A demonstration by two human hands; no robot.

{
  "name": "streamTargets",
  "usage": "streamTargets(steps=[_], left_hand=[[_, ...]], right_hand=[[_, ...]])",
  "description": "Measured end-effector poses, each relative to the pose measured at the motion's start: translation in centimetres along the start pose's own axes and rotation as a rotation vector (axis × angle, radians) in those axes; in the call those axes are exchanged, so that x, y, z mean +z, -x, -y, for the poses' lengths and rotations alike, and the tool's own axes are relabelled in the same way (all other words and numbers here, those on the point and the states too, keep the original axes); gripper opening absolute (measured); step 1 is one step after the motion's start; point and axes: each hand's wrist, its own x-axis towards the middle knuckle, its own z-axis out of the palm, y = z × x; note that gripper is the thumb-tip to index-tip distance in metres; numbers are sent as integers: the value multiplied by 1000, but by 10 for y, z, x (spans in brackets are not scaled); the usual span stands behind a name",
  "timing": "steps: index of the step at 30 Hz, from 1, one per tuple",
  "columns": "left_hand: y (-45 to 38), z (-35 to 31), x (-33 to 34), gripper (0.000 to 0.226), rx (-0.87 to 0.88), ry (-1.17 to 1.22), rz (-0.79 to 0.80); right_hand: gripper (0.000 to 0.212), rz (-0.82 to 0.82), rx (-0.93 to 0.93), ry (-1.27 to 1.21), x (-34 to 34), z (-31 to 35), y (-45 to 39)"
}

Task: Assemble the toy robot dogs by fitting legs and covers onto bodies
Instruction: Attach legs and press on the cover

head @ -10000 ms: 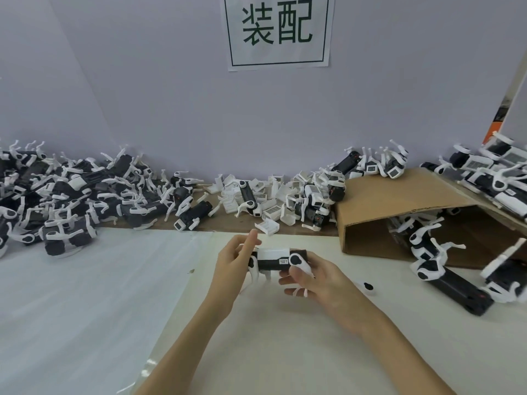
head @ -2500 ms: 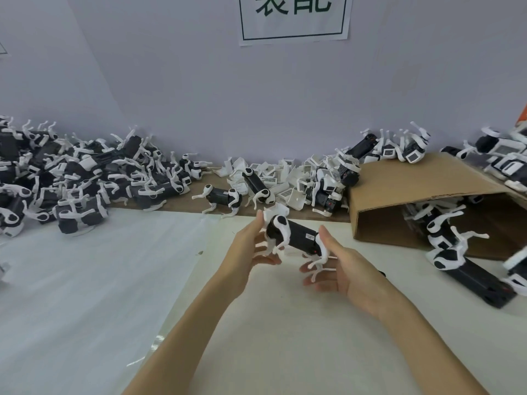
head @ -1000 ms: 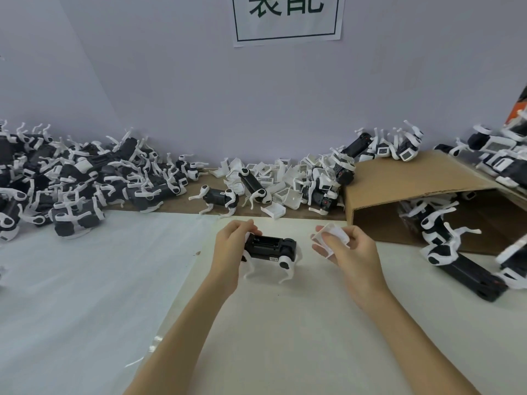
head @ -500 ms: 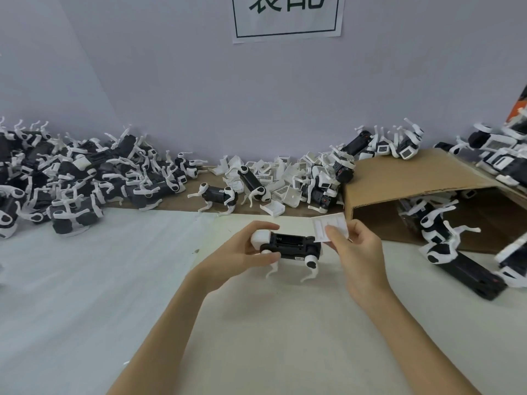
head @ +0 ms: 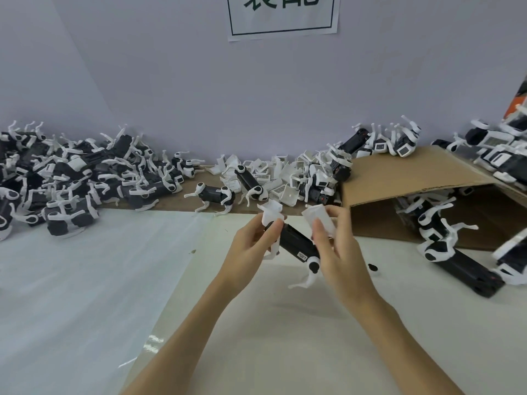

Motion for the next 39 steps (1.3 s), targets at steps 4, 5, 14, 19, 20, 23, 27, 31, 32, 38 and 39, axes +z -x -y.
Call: streamTargets(steps=[4,5,14,19,20,23,27,31,32,38,39], left_hand=[[2,-2,7,39,41,-11,-28],[2,-2,8,35,40,-16,-56],[0,8,12,62,-39,-139,-264],[3,8,18,54,19,-190,-246],[4,8,19,56,17,-194,-255],[4,7,23,61,1,-201,-278],[5,6,26,65,-15,-227,-321],[5,6,27,67,-9,-230,-339],[5,6,27,68,-5,-242,-346],[3,8,25,64,-65,-249,-398],[2,8,25,63,-74,-242,-396]], right_hand=[[42,149,-80,238,8,4,10],[46,160,-96,294,10,6,11],[71,142,-168,669,18,5,12],[68,152,-131,647,19,8,15],[65,152,-126,631,19,8,15],[60,111,-154,647,18,10,14],[56,76,-161,623,20,11,15],[59,25,-203,639,19,10,14],[63,18,-211,633,20,11,15],[57,-8,-225,631,25,12,15],[56,-8,-238,646,24,12,14]])
